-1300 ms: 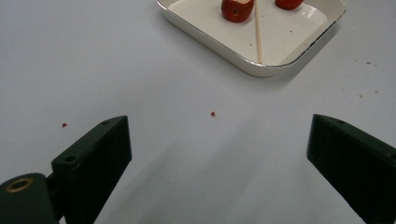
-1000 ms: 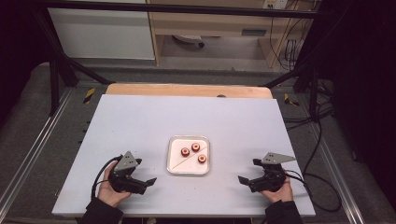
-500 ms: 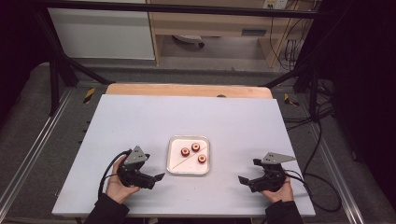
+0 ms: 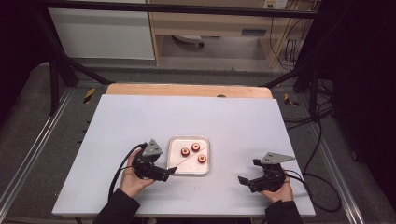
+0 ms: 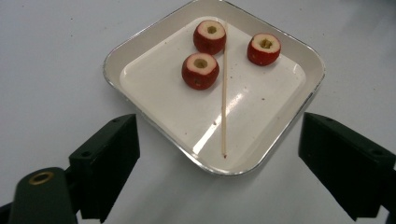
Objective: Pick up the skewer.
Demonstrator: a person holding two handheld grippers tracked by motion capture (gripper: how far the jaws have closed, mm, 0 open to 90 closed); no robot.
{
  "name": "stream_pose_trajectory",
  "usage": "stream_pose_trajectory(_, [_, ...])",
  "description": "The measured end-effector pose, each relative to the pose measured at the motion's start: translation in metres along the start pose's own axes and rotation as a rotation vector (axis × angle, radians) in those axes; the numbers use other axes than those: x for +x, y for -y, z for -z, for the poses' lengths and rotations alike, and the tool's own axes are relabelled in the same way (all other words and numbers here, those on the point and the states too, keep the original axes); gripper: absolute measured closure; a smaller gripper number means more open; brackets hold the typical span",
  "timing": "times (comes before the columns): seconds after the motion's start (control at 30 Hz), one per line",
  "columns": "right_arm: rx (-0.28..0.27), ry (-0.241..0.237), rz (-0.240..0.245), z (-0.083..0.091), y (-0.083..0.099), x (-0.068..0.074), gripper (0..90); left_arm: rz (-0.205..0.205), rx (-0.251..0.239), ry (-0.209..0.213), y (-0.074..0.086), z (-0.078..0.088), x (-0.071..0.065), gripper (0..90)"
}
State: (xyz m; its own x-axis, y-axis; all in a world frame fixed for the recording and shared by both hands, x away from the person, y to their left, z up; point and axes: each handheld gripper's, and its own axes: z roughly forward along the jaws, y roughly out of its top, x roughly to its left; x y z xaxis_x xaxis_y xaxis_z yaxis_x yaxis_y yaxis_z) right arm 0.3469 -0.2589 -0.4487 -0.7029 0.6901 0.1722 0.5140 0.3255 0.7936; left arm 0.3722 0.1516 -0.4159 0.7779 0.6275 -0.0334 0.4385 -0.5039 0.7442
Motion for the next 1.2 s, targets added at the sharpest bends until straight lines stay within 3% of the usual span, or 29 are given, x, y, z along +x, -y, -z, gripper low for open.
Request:
stream_pose_trajectory(0.2, [0.006, 0.0, 0.003, 0.0, 0.0, 0.0, 0.8, 0.004, 0.046, 0.007, -0.008, -0.019, -0.003, 23.6])
stream_pose_trajectory(0.4, [0.007, -0.001, 0.003, -0.001, 0.0, 0.0, 0.9, -0.002, 0.103, 0.004, -0.008, -0.033, -0.002, 41.5])
stream_pose_trajectory(0.57, [0.007, -0.002, 0.006, -0.001, 0.0, 0.0, 1.0, 0.019, 0.098, -0.002, -0.006, -0.035, -0.002, 54.8])
stream_pose_trajectory(0.73, [0.008, -0.004, 0.009, -0.002, 0.0, 0.0, 1.1, 0.008, 0.102, -0.008, -0.005, -0.038, -0.004, 67.3])
stream_pose_trajectory(1.07, [0.019, -0.006, 0.01, -0.003, 0.001, 0.001, 1.2, -0.008, 0.105, -0.029, -0.003, -0.043, -0.009, 80.1])
stream_pose_trajectory(1.2, [0.015, -0.007, 0.009, -0.003, 0.001, 0.001, 1.2, 0.005, 0.1, -0.029, -0.002, -0.043, -0.01, 85.2])
